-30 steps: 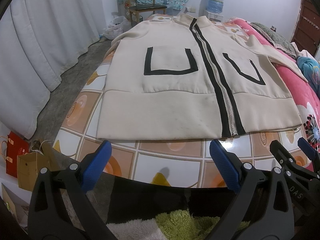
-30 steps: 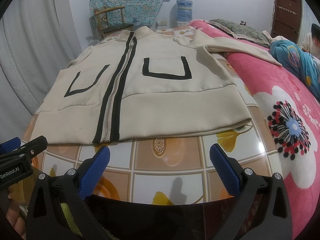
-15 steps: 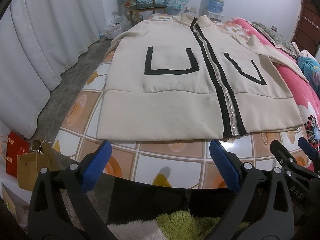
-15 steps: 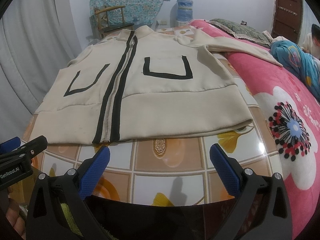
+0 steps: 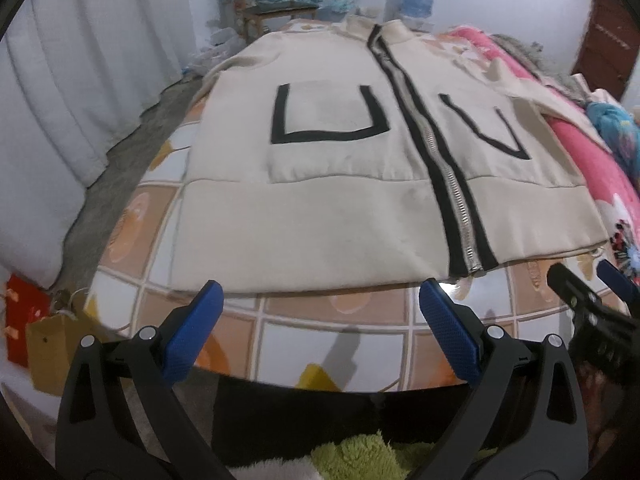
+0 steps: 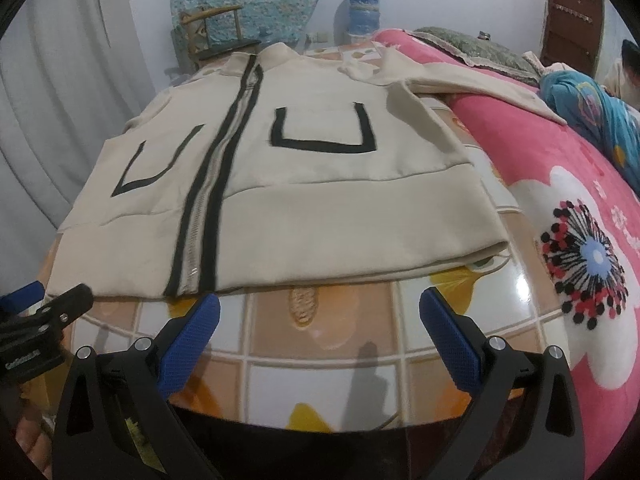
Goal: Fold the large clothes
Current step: 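Grasp the jacket hem with both grippers, closing on the fabric edge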
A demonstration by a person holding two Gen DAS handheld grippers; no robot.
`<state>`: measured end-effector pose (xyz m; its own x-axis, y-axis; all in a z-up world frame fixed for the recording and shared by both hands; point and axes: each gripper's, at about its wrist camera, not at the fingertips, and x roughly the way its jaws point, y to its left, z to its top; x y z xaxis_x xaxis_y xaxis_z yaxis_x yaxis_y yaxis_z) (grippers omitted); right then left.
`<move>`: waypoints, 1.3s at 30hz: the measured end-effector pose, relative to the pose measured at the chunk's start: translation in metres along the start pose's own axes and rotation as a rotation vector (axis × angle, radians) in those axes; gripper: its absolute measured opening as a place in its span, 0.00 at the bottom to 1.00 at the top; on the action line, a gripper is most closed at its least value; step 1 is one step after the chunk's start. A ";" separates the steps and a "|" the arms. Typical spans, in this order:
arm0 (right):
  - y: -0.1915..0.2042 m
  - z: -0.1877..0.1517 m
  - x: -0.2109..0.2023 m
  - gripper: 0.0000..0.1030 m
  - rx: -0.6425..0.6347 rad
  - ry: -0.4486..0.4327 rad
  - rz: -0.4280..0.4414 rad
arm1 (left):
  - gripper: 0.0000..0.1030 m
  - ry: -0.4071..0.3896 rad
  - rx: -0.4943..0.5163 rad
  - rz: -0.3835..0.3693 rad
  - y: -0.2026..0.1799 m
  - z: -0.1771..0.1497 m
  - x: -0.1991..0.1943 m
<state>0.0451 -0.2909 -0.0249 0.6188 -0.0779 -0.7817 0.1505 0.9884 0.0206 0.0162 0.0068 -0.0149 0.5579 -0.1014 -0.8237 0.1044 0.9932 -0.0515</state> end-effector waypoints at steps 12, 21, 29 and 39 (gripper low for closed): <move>-0.057 0.020 0.004 0.94 0.020 -0.019 -0.081 | 0.92 -0.092 -0.075 -0.064 0.046 0.002 0.005; -0.099 0.028 0.003 0.86 0.074 -0.012 -0.149 | 0.86 -0.157 -0.202 0.011 0.109 0.012 0.016; -0.108 0.037 0.023 0.63 0.108 0.030 -0.113 | 0.56 -0.069 -0.254 -0.013 0.128 0.016 0.043; -0.100 0.054 0.055 0.29 0.016 0.047 -0.130 | 0.54 -0.077 -0.192 0.021 0.119 0.025 0.051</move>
<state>0.1054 -0.4011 -0.0368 0.5563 -0.1990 -0.8068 0.2396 0.9681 -0.0735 0.0780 0.1182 -0.0491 0.6202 -0.0768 -0.7807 -0.0632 0.9871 -0.1473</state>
